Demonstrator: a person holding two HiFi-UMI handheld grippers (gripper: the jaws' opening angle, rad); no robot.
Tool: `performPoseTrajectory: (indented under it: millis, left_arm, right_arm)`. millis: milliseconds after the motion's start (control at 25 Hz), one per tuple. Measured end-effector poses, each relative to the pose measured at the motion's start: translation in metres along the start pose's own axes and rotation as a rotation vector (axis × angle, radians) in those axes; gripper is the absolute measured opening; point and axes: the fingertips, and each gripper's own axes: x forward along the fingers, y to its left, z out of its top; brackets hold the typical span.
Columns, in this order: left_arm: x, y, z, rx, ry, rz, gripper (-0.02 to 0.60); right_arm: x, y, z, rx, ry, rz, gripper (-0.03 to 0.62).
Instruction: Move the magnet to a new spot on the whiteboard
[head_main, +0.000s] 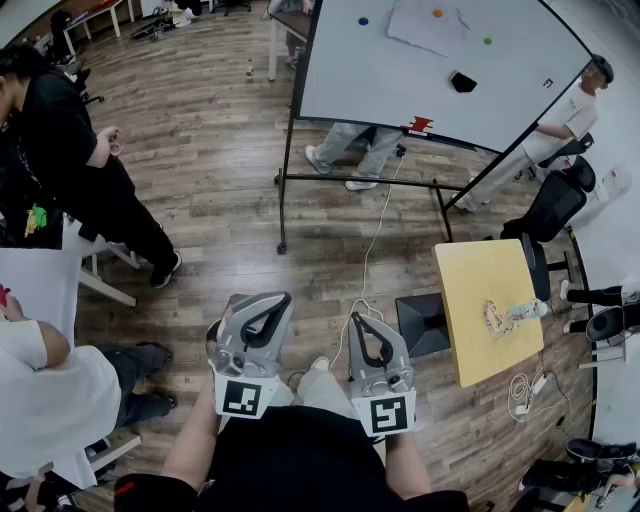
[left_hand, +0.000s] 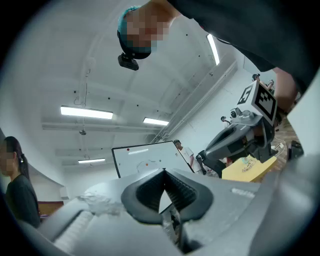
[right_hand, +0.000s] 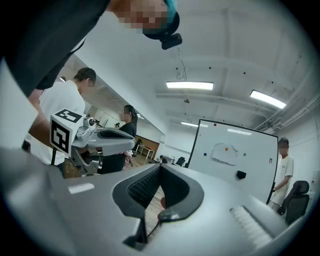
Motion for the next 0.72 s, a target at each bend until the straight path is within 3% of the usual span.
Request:
performPoseTrajectory:
  millis: [240,720]
  left_arm:
    - [-0.014,0.010,0.019,0.013,0.003,0.028,0.002]
    - [-0.021,0.006,0.021,0.006,0.028,0.055,0.002]
  right_arm:
    - [-0.005,0.007,0.021,-0.002,-0.034,0.025,0.002]
    - [-0.010,0.009,0.020,0.013,-0.023,0.063,0.002]
